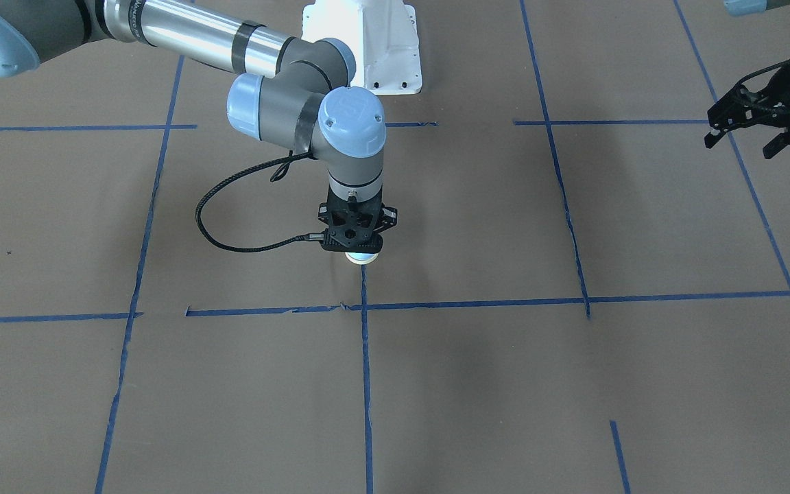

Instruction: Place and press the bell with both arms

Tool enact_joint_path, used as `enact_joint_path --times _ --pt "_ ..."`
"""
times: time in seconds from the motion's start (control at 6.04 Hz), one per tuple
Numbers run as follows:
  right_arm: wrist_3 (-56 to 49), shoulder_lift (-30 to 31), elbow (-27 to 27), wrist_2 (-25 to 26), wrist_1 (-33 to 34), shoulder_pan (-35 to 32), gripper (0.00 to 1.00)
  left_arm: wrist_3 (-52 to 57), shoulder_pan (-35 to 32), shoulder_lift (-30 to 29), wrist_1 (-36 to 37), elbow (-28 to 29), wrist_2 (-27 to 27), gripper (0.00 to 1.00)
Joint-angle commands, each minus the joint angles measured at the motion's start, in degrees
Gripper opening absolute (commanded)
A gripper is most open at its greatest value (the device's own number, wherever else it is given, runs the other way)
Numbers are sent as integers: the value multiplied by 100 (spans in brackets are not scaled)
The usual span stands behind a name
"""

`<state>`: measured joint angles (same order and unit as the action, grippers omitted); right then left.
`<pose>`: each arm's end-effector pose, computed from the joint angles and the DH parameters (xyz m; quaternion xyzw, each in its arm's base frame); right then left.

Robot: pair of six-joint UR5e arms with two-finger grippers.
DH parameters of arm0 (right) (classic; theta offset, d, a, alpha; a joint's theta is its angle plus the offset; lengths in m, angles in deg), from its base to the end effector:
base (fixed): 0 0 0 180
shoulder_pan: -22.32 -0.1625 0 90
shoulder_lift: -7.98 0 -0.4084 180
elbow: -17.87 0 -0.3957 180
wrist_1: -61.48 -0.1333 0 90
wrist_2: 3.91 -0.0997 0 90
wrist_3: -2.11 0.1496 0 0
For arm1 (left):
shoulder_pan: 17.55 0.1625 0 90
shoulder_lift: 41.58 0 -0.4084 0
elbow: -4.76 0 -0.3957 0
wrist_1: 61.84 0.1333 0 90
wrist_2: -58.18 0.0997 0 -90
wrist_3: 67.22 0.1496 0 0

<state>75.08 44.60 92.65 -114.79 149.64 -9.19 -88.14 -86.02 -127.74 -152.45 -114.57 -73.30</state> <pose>-0.6446 -0.4890 0.2046 -0.0170 -0.3766 0.0550 0.9246 0.1402 -0.4485 0.4565 0.0719 0.3980 0.0848 0.9106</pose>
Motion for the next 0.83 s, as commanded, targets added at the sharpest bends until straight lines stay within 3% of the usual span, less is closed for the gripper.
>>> enact_joint_path --times 0.0,0.5,0.66 --pt "24 -59 -112 5 -106 5 0 0 0 134 17 -109 0 100" --pt "-55 -76 -236 -73 -237 -125 0 -9 0 196 26 -223 -44 100" --pt "-64 -15 312 -553 250 -362 0 -9 0 196 26 -223 -44 100"
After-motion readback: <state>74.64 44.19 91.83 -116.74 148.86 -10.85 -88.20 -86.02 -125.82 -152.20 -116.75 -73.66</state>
